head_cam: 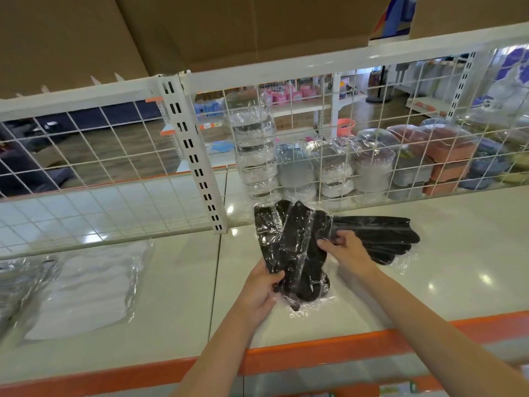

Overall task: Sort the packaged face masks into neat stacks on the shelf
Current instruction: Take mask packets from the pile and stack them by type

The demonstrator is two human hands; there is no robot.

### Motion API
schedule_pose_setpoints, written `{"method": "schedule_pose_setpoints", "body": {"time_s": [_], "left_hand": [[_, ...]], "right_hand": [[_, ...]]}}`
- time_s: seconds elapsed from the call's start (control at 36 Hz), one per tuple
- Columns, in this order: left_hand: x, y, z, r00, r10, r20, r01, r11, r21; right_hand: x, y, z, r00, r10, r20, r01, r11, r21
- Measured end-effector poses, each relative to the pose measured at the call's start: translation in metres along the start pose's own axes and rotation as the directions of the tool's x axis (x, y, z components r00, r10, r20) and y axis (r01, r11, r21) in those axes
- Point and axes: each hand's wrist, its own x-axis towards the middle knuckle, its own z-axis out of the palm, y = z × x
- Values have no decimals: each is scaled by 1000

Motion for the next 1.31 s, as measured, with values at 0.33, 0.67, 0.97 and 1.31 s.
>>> {"method": "schedule_pose_setpoints", "body": {"time_s": [0.33,0.67,0.97,1.31], "left_hand": [[-10,43,-6,905,424,24,-393,815,425],[-3,59,-6,854,344,-390,-440,878,-190],[-23,71,-77,789,458,-409,-449,885,125],[-12,42,-81,845,498,-194,-234,670,704]], "right_hand": [[-8,-24,32,886,-387,255,415,907,-67],[-7,-13,56,951,15,310,-48,994,100],[10,-15,34,923,-298,244,365,880,-304],[6,0,48,942,-215,258,269,944,-192]]}}
